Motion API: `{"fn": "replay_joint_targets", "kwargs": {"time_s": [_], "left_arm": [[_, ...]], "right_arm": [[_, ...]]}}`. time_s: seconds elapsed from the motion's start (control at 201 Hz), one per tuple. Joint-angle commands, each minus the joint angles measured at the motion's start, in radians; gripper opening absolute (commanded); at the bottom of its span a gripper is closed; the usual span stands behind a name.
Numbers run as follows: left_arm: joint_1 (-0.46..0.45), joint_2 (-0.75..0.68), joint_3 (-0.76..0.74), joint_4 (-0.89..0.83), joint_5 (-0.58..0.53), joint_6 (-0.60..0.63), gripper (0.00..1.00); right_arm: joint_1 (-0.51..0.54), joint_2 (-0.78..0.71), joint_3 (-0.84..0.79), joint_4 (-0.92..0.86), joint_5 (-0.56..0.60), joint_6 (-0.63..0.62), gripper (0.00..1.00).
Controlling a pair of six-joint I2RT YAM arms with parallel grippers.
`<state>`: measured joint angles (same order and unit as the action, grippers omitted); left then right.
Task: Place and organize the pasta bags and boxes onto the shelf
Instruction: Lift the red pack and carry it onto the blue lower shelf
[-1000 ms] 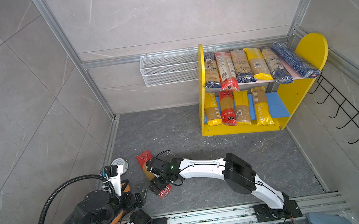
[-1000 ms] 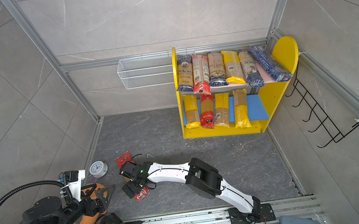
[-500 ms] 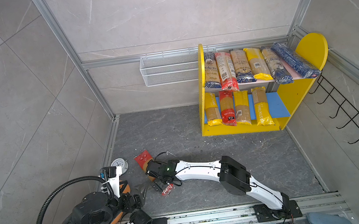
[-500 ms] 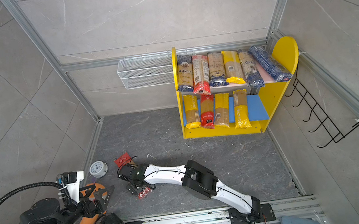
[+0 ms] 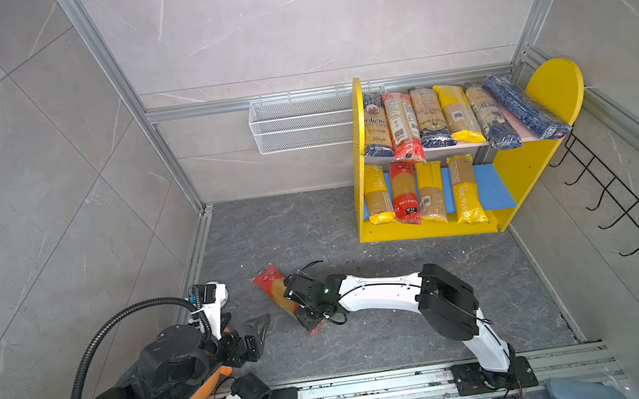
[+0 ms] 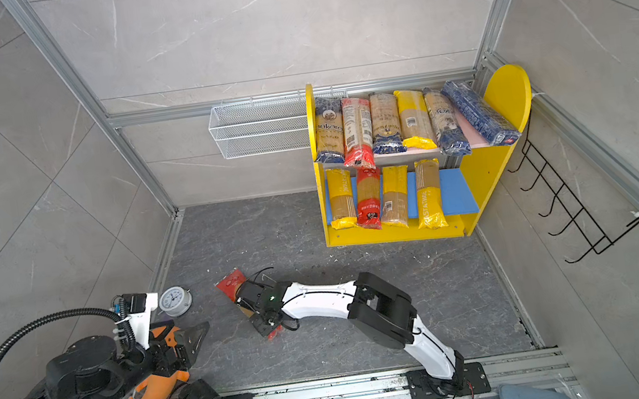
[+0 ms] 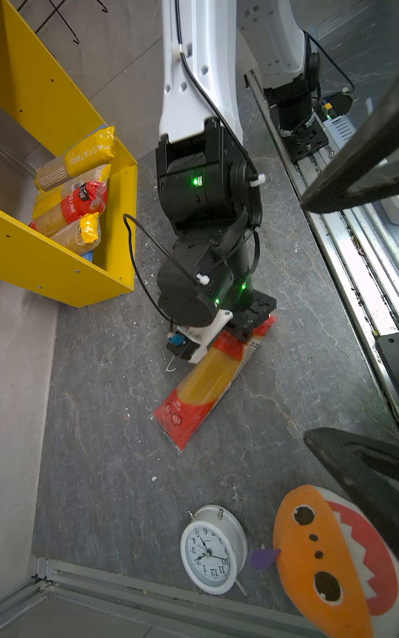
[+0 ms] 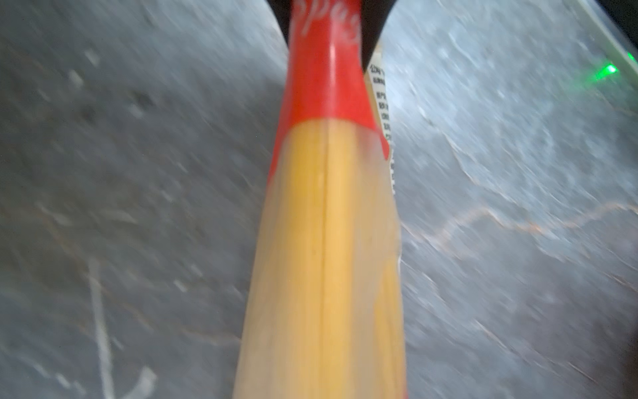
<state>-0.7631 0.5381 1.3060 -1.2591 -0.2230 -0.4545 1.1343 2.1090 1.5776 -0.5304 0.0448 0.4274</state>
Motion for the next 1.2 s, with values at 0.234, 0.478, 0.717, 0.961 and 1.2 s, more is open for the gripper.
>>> {"fn": "replay_joint_targets", "kwargs": {"time_s": [0.234,0.478,0.717,0.961,1.2], "left_arm": [[0.003,0.223,-0.048,0.293,0.113,0.141,1.0],[0.004,0.441,-0.057,0.531,0.268,0.191,1.0],[0.004,0.64,0.016,0.667,0.396,0.222,1.0],[0.003,0.823,0.144,0.712,0.479,0.266,1.0],[0.004,0.96,0.267,0.728,0.538,0.29,1.0]], "right_arm": [[-0.053,-0.462,-0.268,-0.127,0.107,0.089,0.0],[-0.078,-0.768,-0.326,-0.376,0.299,0.153,0.0],[-0.104,-0.946,-0.309,-0.634,0.514,0.245,0.0],[-0.198,-1.013,-0.246,-0.842,0.667,0.315,0.0],[-0.331,-1.007,-0.188,-0.911,0.783,0.322,0.0]]}}
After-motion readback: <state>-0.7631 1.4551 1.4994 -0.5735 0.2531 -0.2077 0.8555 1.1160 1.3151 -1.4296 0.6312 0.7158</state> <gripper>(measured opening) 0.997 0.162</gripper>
